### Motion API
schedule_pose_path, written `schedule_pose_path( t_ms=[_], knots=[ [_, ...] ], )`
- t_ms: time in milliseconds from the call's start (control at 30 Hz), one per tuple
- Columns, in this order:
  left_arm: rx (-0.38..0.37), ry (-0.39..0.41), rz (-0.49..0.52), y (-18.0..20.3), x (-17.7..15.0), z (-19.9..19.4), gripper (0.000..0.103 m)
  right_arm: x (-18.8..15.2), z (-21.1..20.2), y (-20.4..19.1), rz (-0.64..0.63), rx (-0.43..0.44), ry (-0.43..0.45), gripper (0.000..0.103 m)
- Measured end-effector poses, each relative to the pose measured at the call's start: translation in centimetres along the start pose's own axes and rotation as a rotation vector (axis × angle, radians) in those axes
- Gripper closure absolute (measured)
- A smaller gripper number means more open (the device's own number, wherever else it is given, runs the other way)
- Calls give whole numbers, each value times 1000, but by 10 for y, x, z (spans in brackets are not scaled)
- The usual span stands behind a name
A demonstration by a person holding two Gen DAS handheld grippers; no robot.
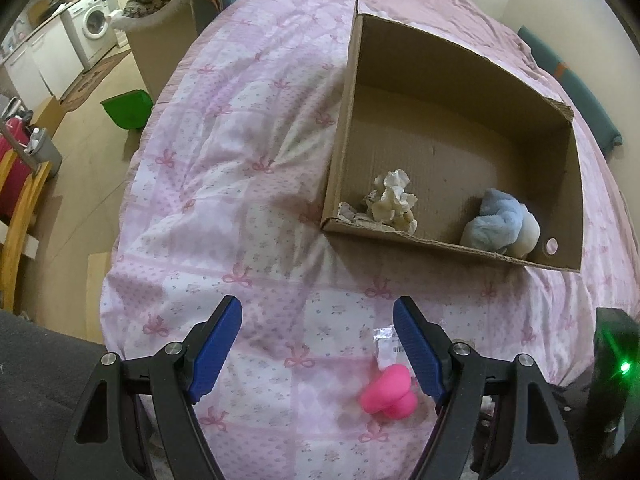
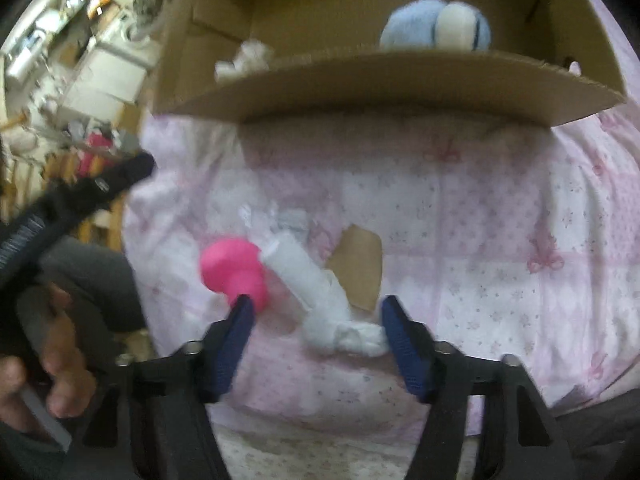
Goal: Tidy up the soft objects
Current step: 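Grasp the white rolled sock with the right gripper and lift it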
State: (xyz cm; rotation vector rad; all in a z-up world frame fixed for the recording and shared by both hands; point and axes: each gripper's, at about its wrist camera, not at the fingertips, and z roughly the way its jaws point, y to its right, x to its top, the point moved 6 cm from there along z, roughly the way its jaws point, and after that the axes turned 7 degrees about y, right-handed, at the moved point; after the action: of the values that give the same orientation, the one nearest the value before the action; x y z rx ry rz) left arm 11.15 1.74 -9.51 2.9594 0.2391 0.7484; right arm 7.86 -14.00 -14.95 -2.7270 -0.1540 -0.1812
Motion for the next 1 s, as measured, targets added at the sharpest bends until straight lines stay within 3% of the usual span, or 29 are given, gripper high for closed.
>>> schedule_pose_path(
  t_ms=[67, 167, 333, 400, 533, 633, 800, 1000],
  knots=[
    [-1, -2, 2, 1, 0, 0, 27, 1, 1, 3, -20, -31, -4, 68],
    [2, -7, 2, 0, 0, 1, 27, 1, -5, 3, -26, -11, 12, 80],
    [5, -22, -11, -4, -3, 4, 27, 2, -27, 1, -30, 81, 71, 81],
    [-5, -40, -12, -3, -6, 6, 27, 5, -45, 6, -14, 115, 137, 81],
    [-57, -103, 41, 14, -21, 12, 27, 18, -74, 16, 33, 130, 265, 81],
    [-80, -147, 105, 28, -32, 17, 27, 25, -83, 25, 70, 119, 310, 81],
    [-121, -253, 143, 42, -54, 32, 27, 26, -78, 35, 118, 98, 302, 81],
    [-127, -326, 171, 50, -69, 47, 27, 31, -72, 36, 123, 84, 286, 81]
  ],
)
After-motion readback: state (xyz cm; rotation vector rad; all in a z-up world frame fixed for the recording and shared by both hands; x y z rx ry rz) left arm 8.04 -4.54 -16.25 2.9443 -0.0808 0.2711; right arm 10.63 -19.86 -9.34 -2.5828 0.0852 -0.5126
